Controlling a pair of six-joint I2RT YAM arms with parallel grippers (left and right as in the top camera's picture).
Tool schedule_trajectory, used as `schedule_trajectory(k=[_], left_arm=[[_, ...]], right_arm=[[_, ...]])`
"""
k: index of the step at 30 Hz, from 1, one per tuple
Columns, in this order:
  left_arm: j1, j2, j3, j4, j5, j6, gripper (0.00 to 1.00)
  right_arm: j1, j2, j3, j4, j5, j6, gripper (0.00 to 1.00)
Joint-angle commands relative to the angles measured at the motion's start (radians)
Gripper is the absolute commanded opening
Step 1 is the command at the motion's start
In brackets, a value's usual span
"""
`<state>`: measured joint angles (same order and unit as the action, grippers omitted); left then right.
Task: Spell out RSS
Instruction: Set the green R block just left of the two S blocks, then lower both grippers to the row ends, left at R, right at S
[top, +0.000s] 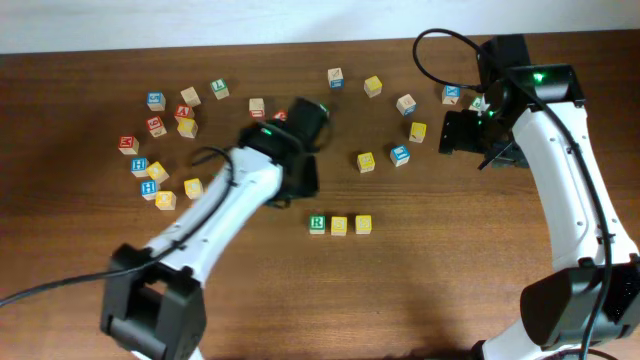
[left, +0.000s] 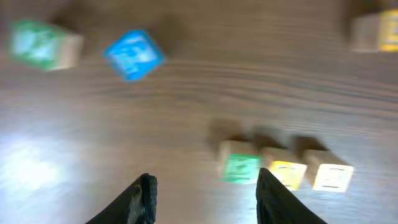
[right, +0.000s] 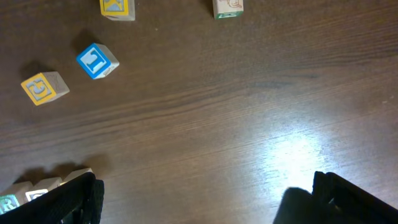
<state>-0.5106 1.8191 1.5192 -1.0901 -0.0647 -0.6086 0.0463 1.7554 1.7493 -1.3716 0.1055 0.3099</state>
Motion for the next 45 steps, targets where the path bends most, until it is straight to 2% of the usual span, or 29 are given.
schedule_trajectory(k=[1,2,4,5,6,8,9,11,12,13,15,17,20,24,27,33,38,45], left_arm=[[0.101,-0.027,0.002,-0.117,-0.012,0.087,0.48],[0.117,-0.026,-0.005,-0.127,-0.015,0.087,0.48],[0.119,-0.025,-0.04,-0.117,-0.038,0.087,0.33],[0.119,-0.023,-0.063,-0.097,-0.032,0.086,0.11],[0.118,-0.013,-0.074,-0.084,-0.004,0.086,0.0],[0.118,0.008,-0.083,-0.061,0.041,0.086,0.0],[0.118,0.016,-0.085,-0.048,0.043,0.087,0.0],[0.116,0.046,-0.086,-0.037,0.09,0.087,0.0],[0.11,0.063,-0.09,-0.036,0.096,0.087,0.0],[0.101,0.083,-0.1,-0.032,0.099,0.087,0.0],[0.096,0.103,-0.112,0.0,0.137,0.087,0.0],[0.084,0.11,-0.113,0.036,0.179,0.087,0.0],[0.053,0.151,-0.113,0.046,0.178,0.086,0.0],[0.048,0.209,-0.113,0.047,0.211,0.087,0.0],[0.044,0.212,-0.113,0.042,0.227,0.087,0.0],[0.02,0.212,-0.113,0.047,0.23,0.086,0.0],[0.02,0.212,-0.113,0.05,0.235,0.086,0.0],[0.019,0.212,-0.113,0.053,0.272,0.086,0.0]], right_arm=[[-0.002,0.003,0.005,0.0,0.012,-0.007,0.98],[-0.002,0.003,0.005,0.0,0.012,-0.007,0.98],[-0.002,0.003,0.005,0.0,0.012,-0.007,0.98],[-0.002,0.003,0.005,0.028,-0.011,-0.003,0.98],[-0.002,0.003,0.005,0.026,-0.034,-0.003,0.98],[-0.002,0.003,0.005,0.042,-0.064,-0.002,0.98],[0.001,0.007,-0.003,0.032,-0.175,-0.019,1.0],[0.044,0.007,-0.14,0.023,-0.214,-0.045,0.72],[0.074,0.007,-0.243,0.076,-0.215,-0.044,0.34],[0.103,0.007,-0.34,0.136,-0.215,-0.043,0.11],[0.146,0.007,-0.5,0.292,-0.273,-0.04,0.04],[0.17,0.007,-0.553,0.371,-0.359,-0.04,0.04],[0.243,0.008,-0.64,0.539,-0.364,0.051,0.04],[0.321,0.027,-0.647,0.618,-0.339,0.141,0.04],[0.352,0.084,-0.647,0.635,-0.361,0.177,0.04],[0.367,0.088,-0.647,0.654,-0.369,0.178,0.04],[0.367,0.088,-0.647,0.699,-0.387,0.108,0.04],[0.368,0.088,-0.647,0.691,-0.465,0.117,0.04]])
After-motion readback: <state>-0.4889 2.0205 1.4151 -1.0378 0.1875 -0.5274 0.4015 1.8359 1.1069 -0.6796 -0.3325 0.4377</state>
